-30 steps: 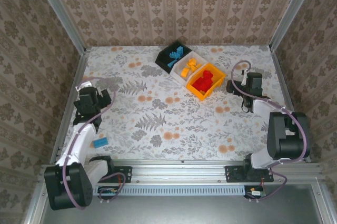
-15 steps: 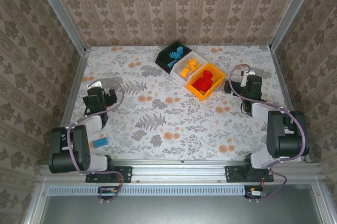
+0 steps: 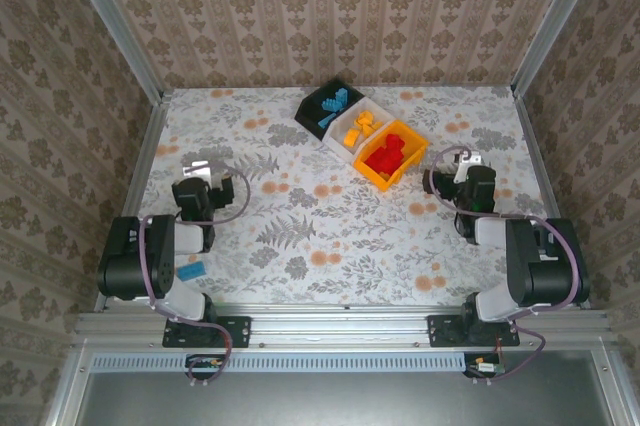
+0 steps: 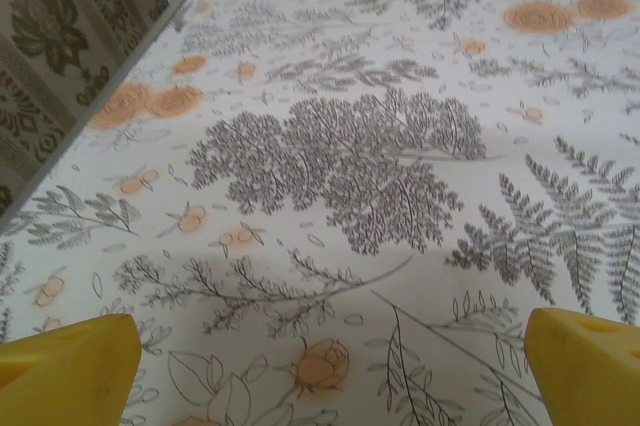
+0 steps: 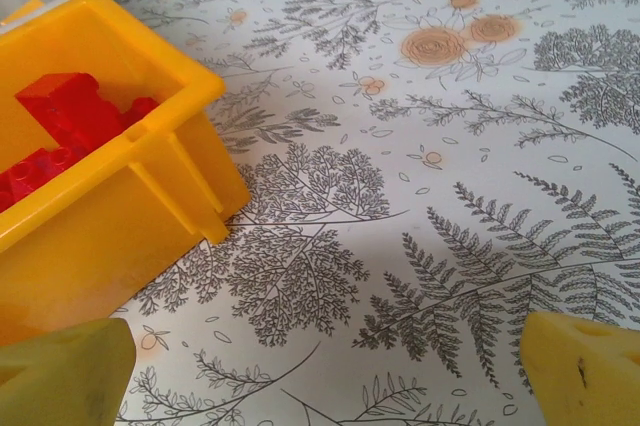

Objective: Sort the legos into containers by color

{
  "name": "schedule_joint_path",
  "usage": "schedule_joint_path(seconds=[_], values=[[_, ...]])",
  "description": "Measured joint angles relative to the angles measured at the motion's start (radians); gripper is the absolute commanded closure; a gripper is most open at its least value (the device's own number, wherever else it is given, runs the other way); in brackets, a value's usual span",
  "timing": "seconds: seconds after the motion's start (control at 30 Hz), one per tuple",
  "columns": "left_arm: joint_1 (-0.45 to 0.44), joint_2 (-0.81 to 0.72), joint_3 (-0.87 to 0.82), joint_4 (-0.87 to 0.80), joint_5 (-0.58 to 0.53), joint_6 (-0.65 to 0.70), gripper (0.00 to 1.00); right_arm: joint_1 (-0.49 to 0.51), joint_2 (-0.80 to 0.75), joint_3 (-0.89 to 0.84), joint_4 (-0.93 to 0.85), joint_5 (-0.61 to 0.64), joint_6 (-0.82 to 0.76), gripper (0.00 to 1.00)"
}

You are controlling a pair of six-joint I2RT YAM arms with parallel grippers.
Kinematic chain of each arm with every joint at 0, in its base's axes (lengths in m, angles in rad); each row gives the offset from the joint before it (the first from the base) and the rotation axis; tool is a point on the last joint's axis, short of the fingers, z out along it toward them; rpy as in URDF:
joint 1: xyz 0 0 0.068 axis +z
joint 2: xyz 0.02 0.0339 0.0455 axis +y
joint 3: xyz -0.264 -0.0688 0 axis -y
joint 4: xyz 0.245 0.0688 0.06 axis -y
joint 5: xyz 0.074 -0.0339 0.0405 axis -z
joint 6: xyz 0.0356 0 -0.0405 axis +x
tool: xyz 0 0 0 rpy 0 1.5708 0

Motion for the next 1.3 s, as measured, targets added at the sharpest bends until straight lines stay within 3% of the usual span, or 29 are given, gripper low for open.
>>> schedule_joint_path(seconds=[0.3,1.3], values=[[-0.001,0.0,0.002,0.021,-0.013,0.002,0.0,0.055,0.041,-0.006,0.096,0.058,-0.034,0.0],[-0.003,0.0,0.004,0.022,-0.021,0.006,0.0,0.066,0.041,-0.006,0.114,0.089,-0.053,0.0]])
